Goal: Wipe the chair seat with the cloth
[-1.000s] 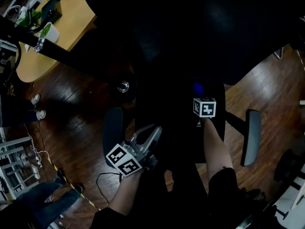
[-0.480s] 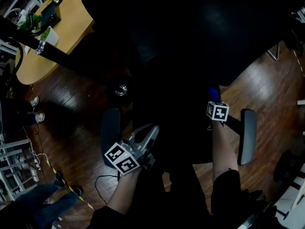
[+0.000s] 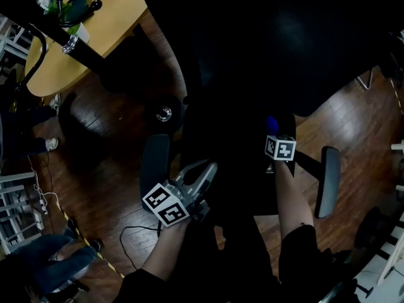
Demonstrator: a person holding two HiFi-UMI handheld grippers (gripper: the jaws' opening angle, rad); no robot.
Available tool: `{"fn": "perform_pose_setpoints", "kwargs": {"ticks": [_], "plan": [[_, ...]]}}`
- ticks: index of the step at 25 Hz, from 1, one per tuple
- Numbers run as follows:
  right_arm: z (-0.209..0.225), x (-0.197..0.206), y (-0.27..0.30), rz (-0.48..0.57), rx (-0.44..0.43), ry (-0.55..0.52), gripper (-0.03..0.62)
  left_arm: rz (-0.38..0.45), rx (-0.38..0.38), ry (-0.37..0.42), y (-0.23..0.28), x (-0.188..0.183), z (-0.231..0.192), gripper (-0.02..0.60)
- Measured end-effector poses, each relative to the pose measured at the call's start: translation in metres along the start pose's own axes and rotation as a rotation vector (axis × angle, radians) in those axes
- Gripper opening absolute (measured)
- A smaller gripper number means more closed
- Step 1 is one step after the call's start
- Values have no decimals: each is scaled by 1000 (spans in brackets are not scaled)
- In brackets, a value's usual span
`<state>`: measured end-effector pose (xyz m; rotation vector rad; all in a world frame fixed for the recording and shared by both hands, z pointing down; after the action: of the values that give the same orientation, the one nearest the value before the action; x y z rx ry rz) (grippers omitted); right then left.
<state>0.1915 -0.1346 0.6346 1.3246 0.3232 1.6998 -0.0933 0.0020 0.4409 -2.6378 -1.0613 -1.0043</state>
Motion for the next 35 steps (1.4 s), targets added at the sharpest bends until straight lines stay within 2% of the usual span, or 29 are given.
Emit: {"fn": "perform_pose_setpoints", "kwargs": {"ticks": [8, 11, 14, 17, 22, 30, 35], "plan": [[-157, 11, 91, -73, -271, -72, 37, 34, -20, -10, -18, -6, -2, -6], [-190, 21, 113, -104, -298, -99, 37, 50, -33, -14, -24, -8, -5, -6], [-205, 21, 113, -102, -303, -116, 37, 59, -41, -15, -29, -9, -7, -6], [-197, 26, 111, -94, -304, -137, 37, 60, -44, -14, -30, -8, -8, -6], [-162, 22, 90, -68, -210, -158, 37, 40, -27, -13, -21, -4, -7, -6], [-47, 42, 22, -52, -6, -33, 37, -17, 26, -4, 6, 9, 8, -6], [1, 54, -24, -62, 82, 46, 37, -54, 58, 1, 21, 18, 19, -6]]}}
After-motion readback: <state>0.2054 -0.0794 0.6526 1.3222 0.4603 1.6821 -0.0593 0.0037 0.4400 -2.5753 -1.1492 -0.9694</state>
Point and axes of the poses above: the fingertips, and each gripper's own axes: y forward along the fingers, z to its right, x out of its underside, the point moved 7 cm from there along -y, backward along the fingers, and after that the axes turned 11 degrees about -x, right-handed, at the moved point
